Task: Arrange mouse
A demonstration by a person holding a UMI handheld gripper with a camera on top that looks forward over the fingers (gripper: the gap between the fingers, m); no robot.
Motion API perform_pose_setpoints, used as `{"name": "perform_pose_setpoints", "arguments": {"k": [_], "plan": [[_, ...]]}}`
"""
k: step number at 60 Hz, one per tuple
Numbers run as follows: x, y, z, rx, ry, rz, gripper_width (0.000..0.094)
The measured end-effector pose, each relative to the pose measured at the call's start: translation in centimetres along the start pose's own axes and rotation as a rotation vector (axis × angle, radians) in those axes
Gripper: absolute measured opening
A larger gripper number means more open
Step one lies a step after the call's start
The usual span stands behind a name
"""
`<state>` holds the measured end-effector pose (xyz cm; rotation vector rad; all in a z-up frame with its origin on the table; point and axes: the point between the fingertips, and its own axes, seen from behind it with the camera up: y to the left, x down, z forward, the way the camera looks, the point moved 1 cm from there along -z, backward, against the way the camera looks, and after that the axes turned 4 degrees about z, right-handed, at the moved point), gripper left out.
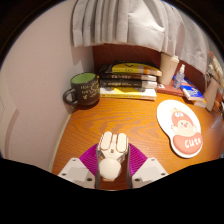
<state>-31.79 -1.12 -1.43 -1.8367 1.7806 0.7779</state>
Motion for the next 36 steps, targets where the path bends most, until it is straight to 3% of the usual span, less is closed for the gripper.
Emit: {"name": "perform_pose_setpoints", "arguments": {"k": [15,23,36], "plan": [[-2.0,0.8,-1.4,-0.062,0.037,-0.057,0.0367],[-10.2,-1.1,-6.5,-0.075,-0.090,-0.114,0.0368],[-23.9,-12.4,-13.5,0.028,-0.311,-0.135,0.0372]]}}
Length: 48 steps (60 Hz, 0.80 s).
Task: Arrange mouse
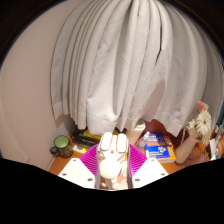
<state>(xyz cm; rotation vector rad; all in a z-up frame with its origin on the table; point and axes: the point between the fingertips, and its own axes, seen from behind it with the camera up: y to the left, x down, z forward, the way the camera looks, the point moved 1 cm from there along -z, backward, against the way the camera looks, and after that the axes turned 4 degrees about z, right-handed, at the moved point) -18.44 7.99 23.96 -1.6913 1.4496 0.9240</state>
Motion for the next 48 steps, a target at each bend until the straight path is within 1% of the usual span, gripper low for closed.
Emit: {"name": "perform_pose_setpoints", "arguments": {"k": [4,8,15,23,24,25,27,35,37,40,43,48], "plan": [[-0.7,-4.1,0.8,0.027,-0.011,0.008,0.0373],[0.8,-7.5,2.7,0.045,0.015,0.024,0.0374],[7.0,-11.1,7.0,0.043,0.134,0.041,0.0371],[14.3,-11.4,11.3,0.009,0.245,0.094,0.0365],[15.1,-11.3,11.7,0.004,0.259,0.100,0.0345],[16.0,-11.1,12.0,-0.001,0.272,0.104,0.0366],[17.4,-10.8,12.5,-0.011,0.297,0.108,0.0365],[21.5,-9.8,13.6,-0.038,0.361,0.102,0.0377],[21.0,-9.9,13.7,-0.032,0.324,0.122,0.0385],[21.1,-9.9,13.6,-0.027,0.310,0.155,0.0402],[21.1,-10.0,13.6,-0.028,0.302,0.159,0.0458],[21.1,-10.0,13.8,-0.029,0.292,0.138,0.0524]]}}
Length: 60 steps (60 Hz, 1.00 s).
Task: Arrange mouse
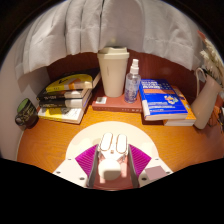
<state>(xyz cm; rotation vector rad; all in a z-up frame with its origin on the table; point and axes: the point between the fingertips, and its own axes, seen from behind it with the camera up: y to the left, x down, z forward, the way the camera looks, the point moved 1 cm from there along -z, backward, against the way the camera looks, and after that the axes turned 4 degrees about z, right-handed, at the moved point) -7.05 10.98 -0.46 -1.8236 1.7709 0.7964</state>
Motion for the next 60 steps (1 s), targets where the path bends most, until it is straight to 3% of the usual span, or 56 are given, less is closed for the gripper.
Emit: {"name": "perform_pose_setpoints", "arguments": {"k": [4,9,19,35,46,60], "plan": [[0.0,0.1,0.0,-0.001,0.004,-0.013,0.0585],[0.3,1.0,-0.6,-0.037,0.039,0.000,0.0852],[-2.2,1.5,-6.0,-0.005,-0.030,0.013,0.0867],[-4.4,3.3,-21.2,0.063,-0.170,0.037,0.0864],[-2.2,4.0,-29.1,0.088,-0.227,0.052,0.0862],[3.3,4.7,-33.4,0.105,-0.197,0.007,0.0860]]}}
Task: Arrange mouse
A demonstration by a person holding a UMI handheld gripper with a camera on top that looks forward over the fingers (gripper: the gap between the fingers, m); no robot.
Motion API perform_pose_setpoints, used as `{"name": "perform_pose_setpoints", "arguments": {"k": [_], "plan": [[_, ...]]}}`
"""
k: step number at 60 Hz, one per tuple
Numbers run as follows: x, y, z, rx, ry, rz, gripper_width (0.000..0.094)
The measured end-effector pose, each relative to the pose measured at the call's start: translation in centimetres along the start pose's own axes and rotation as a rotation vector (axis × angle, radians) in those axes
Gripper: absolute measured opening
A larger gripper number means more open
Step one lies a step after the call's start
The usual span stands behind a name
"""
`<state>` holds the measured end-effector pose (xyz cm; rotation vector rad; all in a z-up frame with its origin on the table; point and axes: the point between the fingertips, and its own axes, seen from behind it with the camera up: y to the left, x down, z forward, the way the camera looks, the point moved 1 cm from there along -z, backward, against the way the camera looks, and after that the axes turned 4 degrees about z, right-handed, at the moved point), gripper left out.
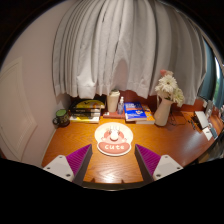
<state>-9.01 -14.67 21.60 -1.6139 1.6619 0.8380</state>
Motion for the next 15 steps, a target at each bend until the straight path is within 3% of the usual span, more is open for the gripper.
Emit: {"name": "perform_pose_setpoints", "arguments": {"k": [15], "plan": [[2.4,1.2,-2.5,-0.030,0.004,-0.003,0.0859]]}}
